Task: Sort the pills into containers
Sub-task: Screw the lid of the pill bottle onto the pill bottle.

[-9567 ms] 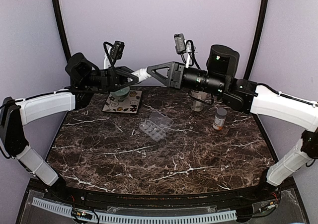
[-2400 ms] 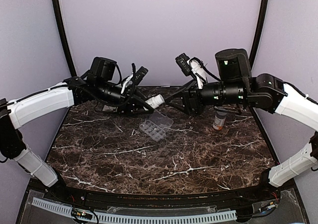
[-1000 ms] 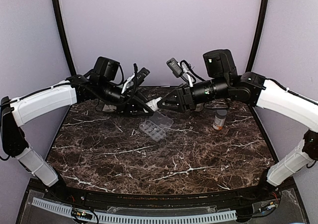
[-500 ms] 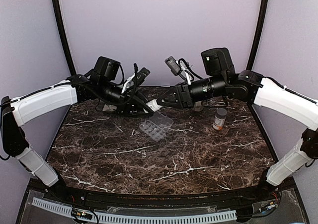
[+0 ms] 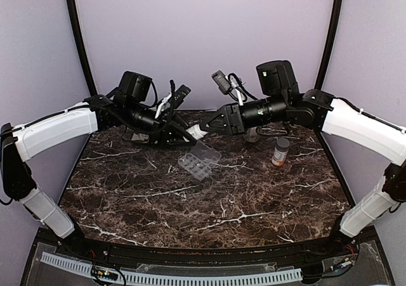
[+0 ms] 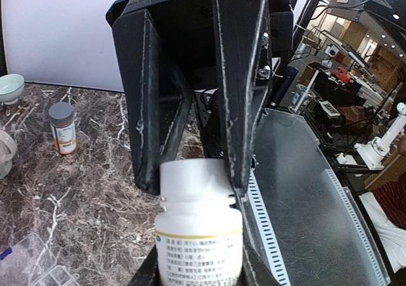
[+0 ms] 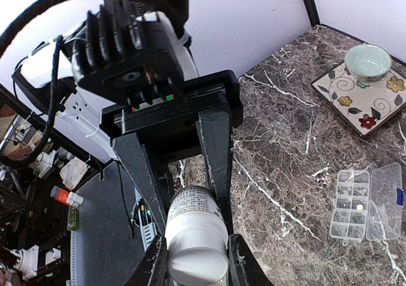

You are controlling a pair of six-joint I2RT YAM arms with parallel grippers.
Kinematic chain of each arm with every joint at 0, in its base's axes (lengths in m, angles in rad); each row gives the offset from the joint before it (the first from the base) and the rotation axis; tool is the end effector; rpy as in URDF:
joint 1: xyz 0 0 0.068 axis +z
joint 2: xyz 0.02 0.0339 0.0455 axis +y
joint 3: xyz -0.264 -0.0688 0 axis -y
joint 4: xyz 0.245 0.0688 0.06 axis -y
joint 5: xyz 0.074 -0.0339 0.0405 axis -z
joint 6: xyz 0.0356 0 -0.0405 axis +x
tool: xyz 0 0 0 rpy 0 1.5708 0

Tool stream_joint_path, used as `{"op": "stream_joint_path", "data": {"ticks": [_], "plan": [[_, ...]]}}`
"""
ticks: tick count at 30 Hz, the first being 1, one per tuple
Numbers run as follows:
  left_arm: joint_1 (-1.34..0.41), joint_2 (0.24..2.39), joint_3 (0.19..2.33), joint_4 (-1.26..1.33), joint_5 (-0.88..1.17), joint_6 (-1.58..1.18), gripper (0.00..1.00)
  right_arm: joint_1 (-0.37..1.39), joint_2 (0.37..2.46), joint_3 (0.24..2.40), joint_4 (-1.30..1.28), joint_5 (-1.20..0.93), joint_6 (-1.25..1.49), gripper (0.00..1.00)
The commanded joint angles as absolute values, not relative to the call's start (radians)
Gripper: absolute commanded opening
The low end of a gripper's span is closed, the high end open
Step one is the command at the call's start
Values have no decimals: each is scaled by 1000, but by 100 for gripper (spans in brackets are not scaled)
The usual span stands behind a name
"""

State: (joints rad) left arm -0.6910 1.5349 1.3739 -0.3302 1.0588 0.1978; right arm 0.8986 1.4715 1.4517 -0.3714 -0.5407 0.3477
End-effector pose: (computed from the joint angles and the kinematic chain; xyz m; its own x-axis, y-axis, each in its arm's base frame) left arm 0.2442 -0.2423 0.3541 -0.1786 0.2727 -0.9454 0.9584 -0.1692 -0.2299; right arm 0.1953 0.2748 0.3915 -0.5528 -0.2255 -0.8023 -0.8284 0.2535 0.4995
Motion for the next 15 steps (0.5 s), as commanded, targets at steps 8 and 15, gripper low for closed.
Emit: {"op": "stream_joint_path", "data": {"ticks": [8, 15], "plan": [[-791, 1407, 1331, -94, 650, 286, 0, 907, 1540, 1438, -259, -528, 560, 0], [-894, 1344, 1234, 107, 317, 392, 0, 907, 1579, 1468, -310, -481, 616, 0]]}}
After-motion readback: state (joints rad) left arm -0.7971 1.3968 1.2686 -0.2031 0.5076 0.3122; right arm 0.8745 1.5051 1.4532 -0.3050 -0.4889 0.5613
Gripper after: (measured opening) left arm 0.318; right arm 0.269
